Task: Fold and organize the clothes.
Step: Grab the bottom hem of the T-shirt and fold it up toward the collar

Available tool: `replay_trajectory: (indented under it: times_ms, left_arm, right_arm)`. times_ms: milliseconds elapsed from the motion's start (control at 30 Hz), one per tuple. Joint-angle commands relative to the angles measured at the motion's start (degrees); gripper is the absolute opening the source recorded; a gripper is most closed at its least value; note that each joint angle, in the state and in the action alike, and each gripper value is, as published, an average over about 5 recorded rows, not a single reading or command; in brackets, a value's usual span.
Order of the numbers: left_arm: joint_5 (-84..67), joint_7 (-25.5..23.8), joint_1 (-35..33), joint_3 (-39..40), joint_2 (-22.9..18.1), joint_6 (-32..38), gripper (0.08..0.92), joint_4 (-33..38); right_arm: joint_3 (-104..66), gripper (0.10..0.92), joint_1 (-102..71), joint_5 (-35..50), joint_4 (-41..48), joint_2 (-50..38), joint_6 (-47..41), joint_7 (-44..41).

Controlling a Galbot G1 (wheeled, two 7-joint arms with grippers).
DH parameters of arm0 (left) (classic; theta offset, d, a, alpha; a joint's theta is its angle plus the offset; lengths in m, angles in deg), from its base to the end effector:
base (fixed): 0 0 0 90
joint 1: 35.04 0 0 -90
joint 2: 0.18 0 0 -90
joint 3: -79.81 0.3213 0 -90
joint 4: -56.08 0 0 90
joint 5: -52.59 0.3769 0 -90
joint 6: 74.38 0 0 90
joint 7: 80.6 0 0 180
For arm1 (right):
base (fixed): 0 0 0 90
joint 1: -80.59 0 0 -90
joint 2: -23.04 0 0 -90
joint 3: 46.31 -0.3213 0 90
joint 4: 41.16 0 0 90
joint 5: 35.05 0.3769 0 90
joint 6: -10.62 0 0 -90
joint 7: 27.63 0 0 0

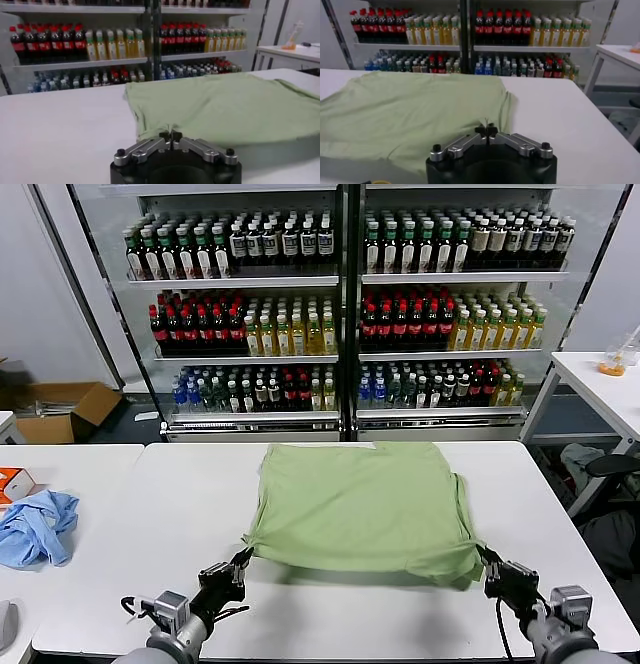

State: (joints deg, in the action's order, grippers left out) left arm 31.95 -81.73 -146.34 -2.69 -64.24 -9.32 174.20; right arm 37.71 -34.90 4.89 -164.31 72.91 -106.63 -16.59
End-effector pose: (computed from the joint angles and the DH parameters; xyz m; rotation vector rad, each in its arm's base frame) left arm 0.2532 0.0238 -0.2578 -0.4550 -2.7023 -0.0890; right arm 0.2545 -0.0994 -0.1954 0.1423 -2.7369 0.1061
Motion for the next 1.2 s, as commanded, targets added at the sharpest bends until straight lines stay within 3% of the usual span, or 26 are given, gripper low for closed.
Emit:
replay_trajectory:
  times_ms: [33, 800, 933, 1200]
  left_arm:
    - [-0.75, -0.16, 6.51, 1.82, 2.1, 0.15, 0.083, -5.34]
    - [0.19, 1.09, 18.35, 9.19, 2.3, -0.33, 0.085, -16.24]
    - [0.65, 1.36, 19.43, 9.65, 1.36, -0.73, 0.132, -17.84]
    - [1.05, 2.16, 18.22, 8.94, 0.07, -0.73, 0.365, -16.81]
  right_arm:
    - [6.24, 0.105, 13.88, 0.47, 8.32, -2.95, 0.15, -0.02]
    - [19.91, 0.111, 28.02, -9.14, 19.8, -2.46, -0.29, -3.0]
    - [19.72, 0.188, 26.54, -10.1, 18.98, -1.74, -0.87, -3.71]
    - [13.77, 0.421, 18.26, -9.89, 14.41, -0.3, -0.15, -2.34]
